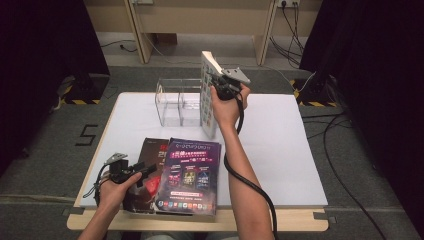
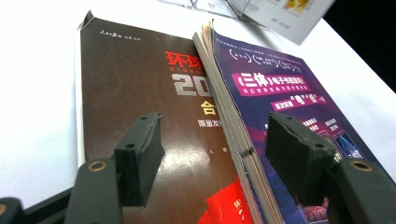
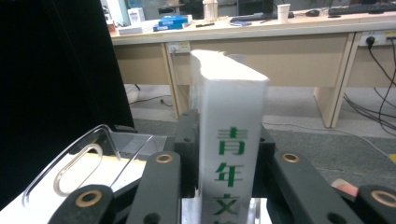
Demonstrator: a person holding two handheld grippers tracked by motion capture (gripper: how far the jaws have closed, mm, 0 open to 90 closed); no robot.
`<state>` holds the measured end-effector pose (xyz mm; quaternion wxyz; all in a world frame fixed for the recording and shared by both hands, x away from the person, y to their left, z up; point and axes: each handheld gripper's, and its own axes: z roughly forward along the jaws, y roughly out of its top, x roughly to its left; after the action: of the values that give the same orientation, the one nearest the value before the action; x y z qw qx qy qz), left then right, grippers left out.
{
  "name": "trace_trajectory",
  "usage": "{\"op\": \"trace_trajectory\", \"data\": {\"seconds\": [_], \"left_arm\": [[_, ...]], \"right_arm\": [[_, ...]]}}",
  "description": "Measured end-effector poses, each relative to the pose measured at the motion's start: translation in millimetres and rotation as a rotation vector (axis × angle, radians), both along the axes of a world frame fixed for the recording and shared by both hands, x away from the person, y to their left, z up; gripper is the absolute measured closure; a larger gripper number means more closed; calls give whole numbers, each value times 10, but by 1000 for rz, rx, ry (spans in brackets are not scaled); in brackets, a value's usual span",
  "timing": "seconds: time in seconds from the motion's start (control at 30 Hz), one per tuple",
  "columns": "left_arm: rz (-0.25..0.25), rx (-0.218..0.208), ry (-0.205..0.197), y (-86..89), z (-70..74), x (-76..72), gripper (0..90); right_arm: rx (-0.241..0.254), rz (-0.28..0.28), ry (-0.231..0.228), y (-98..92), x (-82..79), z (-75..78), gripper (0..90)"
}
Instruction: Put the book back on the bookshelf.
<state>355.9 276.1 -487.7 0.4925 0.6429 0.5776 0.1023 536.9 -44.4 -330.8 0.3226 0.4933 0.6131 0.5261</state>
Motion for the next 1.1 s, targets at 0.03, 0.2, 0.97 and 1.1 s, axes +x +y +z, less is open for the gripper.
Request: {"op": "trace_trajectory", "data": {"seconds": [0.03, 0.2, 0.97, 1.1], "left_arm": [[0, 0, 1, -2, -1, 0, 357], [-5, 3, 1, -19, -1, 2, 358], [-3, -4, -3, -14, 19, -5, 358], [0, -6, -1, -13, 17, -2, 359]], "right_arm": [[-5, 6, 19, -3, -32, -3, 712], [-11, 15, 60, -27, -91, 10, 694], [183, 93, 227, -131, -158, -154, 641], [151, 88, 219, -133, -159, -153, 629]]}}
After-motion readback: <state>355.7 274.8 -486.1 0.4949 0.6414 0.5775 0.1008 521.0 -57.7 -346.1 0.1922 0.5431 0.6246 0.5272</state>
